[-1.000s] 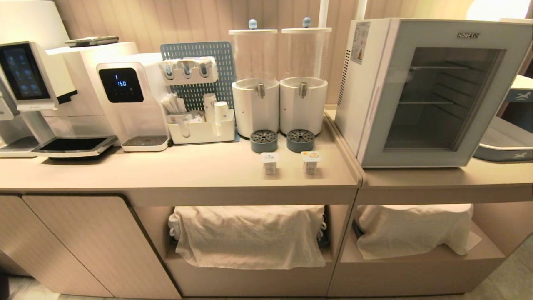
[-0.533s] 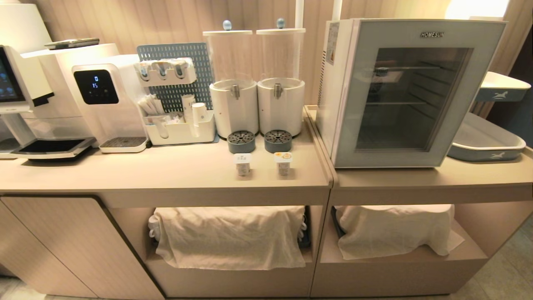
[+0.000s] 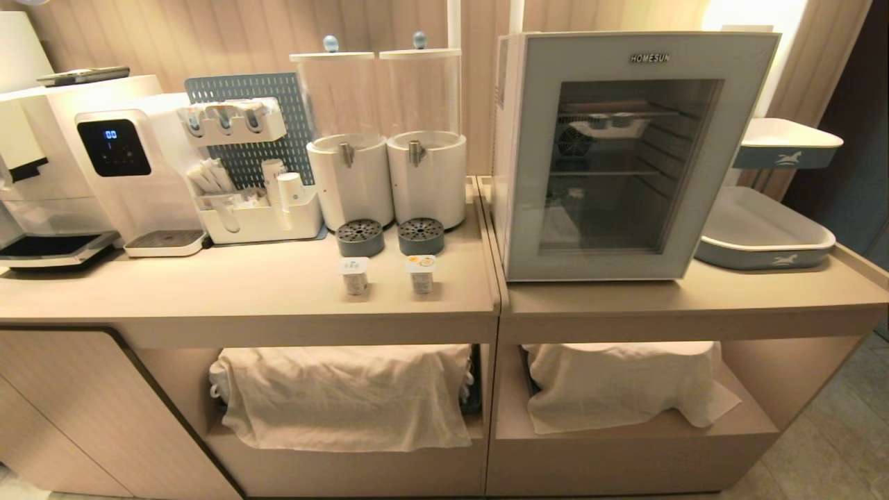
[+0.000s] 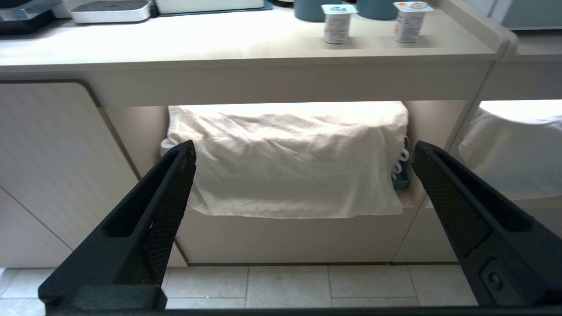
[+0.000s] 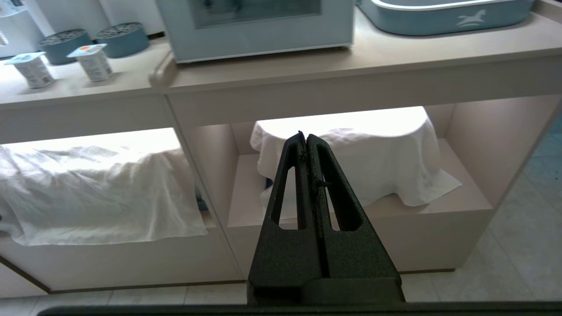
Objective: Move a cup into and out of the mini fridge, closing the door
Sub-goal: Open the freezer door
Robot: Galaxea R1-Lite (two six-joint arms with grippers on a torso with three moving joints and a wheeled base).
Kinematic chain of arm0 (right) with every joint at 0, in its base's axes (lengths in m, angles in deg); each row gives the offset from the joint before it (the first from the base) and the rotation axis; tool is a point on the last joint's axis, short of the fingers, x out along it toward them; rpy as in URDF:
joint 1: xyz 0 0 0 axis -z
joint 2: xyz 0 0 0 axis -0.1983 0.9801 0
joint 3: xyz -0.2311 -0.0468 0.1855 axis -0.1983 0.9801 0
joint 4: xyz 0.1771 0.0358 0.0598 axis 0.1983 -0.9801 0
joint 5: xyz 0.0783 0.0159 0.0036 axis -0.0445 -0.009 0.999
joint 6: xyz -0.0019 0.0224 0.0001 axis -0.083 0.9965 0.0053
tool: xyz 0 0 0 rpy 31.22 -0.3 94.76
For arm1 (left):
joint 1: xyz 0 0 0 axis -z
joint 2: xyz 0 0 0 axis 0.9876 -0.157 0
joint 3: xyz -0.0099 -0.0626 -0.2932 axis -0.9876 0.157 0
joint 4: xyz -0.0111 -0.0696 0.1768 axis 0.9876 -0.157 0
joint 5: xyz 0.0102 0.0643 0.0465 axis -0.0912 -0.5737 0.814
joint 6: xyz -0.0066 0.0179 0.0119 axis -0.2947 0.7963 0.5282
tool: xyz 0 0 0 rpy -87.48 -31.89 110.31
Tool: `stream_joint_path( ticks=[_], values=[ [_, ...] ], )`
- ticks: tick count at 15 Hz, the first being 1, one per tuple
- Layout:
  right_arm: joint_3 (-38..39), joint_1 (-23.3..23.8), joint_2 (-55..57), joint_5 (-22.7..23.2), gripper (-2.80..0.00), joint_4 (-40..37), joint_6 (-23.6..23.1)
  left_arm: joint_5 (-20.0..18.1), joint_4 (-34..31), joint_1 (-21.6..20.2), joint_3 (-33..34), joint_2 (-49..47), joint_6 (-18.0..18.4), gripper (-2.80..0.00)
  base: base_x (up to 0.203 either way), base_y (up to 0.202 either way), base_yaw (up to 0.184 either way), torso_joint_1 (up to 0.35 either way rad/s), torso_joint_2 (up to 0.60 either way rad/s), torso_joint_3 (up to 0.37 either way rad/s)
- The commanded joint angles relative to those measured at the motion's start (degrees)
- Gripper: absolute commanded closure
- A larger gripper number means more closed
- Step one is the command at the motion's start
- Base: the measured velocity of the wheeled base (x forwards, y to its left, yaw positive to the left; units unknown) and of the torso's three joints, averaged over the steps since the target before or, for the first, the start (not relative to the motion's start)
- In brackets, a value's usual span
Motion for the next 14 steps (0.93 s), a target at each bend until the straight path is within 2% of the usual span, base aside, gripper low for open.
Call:
stream_joint_path(
  ticks=[1, 14],
  values=[
    [0.01, 0.00, 0.10, 0.00, 0.00, 0.06, 0.10, 0.02, 0.00, -0.03, 0.00, 0.02, -0.01, -2.80, 0.000, -0.196, 0.002, 0.007, 0.00, 0.002],
    [-0.08, 0.09, 0.10, -0.07, 0.00, -0.03, 0.10, -0.15, 0.79, 0.04, 0.27, 0.02, -0.01, -2.80, 0.000, -0.194, -0.001, 0.002, 0.00, 0.003]
  ],
)
